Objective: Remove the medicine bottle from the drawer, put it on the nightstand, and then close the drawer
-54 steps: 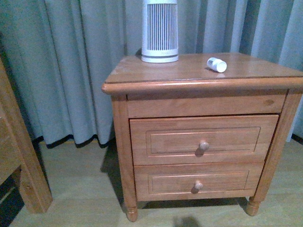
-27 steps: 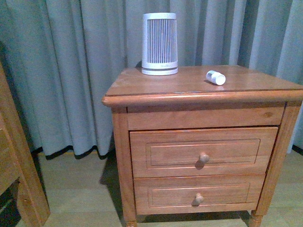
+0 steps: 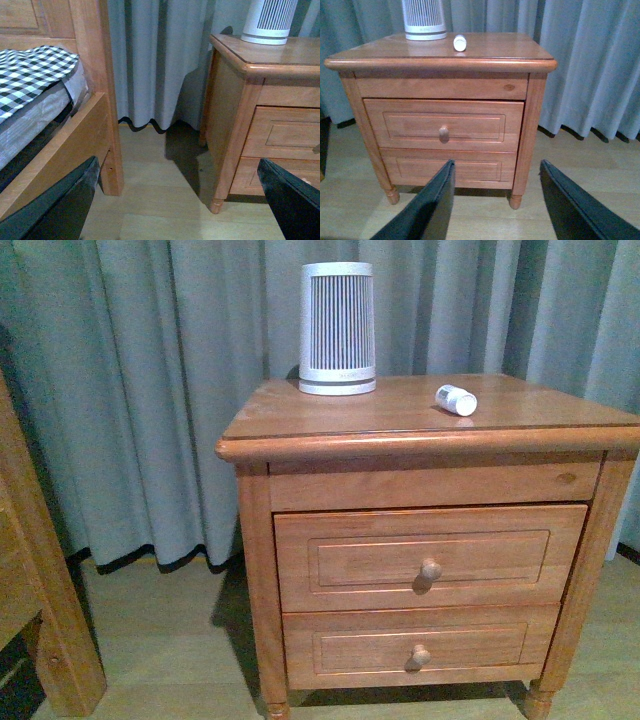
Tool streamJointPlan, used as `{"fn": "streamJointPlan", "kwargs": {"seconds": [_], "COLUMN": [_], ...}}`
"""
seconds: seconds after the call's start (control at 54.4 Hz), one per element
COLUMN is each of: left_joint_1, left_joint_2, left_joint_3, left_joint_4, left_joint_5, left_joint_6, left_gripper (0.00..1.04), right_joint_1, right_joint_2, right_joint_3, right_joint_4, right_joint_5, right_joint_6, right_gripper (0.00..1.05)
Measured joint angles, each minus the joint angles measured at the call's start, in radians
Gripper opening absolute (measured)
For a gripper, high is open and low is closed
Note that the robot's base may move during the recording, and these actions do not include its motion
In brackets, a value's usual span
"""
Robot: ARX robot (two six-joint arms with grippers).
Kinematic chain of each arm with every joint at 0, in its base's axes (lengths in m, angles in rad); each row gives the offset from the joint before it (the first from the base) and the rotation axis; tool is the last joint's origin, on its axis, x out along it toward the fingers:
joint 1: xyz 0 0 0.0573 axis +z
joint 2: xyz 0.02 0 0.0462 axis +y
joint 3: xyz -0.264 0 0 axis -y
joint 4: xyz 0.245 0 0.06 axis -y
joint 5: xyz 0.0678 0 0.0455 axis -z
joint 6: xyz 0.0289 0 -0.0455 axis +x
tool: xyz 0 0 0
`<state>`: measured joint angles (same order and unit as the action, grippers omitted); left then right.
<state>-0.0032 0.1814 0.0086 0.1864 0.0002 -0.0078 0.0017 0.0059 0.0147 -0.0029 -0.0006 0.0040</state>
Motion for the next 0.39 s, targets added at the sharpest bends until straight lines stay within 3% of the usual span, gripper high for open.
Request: {"fn": "streamJointPlan", "kwargs": {"seconds": [0.165, 0.221, 0.386], "left_joint_1": [0.0, 0.0, 0.0], "left_joint_2": [0.0, 0.0, 0.0], "left_joint_3": [0.0, 0.0, 0.0], "left_joint_4": [0.0, 0.0, 0.0], "left_joint_5": [0.0, 0.0, 0.0], "left_joint_6": [0.0, 0.0, 0.0], "left_gripper": [0.98, 0.98, 0.98], "right_joint_1": [0.0, 0.0, 0.0], "right_joint_2": [0.0, 0.0, 0.0], "right_joint_3": [0.0, 0.0, 0.0], "right_joint_4": [0.0, 0.0, 0.0], "right_joint_5": [0.0, 0.0, 0.0], "right_joint_6": [0.0, 0.0, 0.0], "right_gripper": [0.84, 0.99, 0.98]}}
